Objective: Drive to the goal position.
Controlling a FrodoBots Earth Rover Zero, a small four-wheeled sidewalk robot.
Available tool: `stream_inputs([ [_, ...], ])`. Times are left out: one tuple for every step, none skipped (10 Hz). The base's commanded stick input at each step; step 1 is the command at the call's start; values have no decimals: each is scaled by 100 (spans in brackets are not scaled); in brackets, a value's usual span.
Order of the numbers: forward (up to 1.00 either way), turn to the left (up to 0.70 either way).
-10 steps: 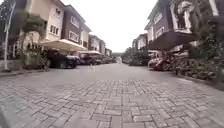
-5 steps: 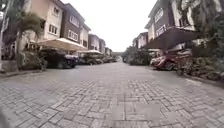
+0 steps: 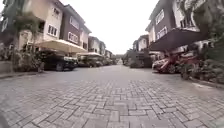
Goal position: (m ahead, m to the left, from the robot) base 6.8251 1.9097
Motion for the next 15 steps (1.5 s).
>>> stream_inputs([
  [70, 0],
  [70, 0],
  [70, 0],
  [70, 0],
  [70, 0],
  [70, 0],
  [70, 0],
  [70, 0],
  [70, 0],
  [70, 0],
  [70, 0],
  [70, 0],
  [70, 0],
  [70, 0],
  [70, 0],
])
